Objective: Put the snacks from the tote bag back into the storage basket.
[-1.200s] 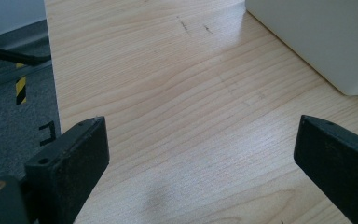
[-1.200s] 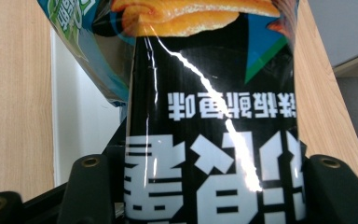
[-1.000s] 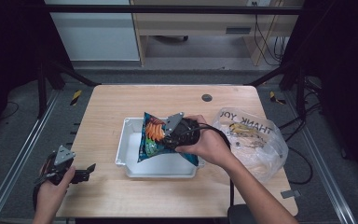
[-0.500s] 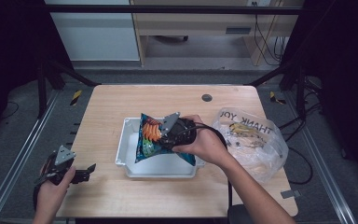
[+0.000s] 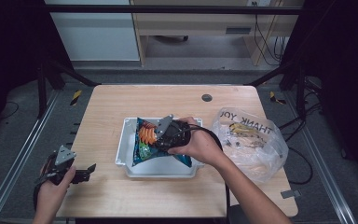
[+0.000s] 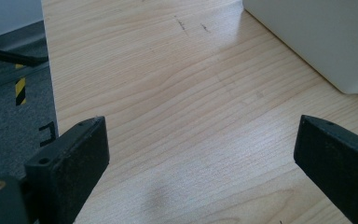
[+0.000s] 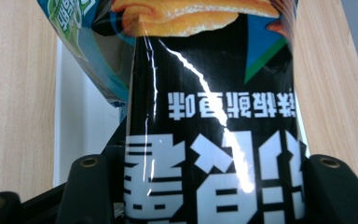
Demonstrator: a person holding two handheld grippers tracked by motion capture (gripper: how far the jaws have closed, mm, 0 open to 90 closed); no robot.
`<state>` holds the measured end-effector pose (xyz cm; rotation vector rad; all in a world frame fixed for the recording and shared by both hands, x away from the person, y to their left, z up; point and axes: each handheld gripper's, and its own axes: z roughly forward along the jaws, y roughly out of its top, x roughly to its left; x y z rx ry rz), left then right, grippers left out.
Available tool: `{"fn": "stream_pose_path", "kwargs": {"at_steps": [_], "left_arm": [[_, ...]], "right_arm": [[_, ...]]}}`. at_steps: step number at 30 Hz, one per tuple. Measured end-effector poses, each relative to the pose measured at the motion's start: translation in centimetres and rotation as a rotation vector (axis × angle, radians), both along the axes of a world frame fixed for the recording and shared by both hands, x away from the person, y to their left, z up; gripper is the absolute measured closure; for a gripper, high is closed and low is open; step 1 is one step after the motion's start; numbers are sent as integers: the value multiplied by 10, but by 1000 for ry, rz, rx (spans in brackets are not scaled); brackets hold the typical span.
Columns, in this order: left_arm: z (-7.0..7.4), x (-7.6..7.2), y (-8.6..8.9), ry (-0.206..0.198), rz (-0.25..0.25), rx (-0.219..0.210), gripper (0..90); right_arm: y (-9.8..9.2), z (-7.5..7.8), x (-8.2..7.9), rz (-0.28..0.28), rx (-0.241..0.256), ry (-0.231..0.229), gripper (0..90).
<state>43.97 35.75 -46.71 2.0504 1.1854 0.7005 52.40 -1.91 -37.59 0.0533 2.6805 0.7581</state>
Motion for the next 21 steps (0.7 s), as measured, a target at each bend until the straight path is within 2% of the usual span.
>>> {"fn": "stream_pose_path", "kwargs": {"at_steps": [8,21], "left_arm": [[0,0,-1,0,-2,0,29],[-1,1,-1,2,-6,3,29]], "right_arm": [[0,-9,4,-12,6,9,418],[4,-30,8,-6,-29,45,417]]}}
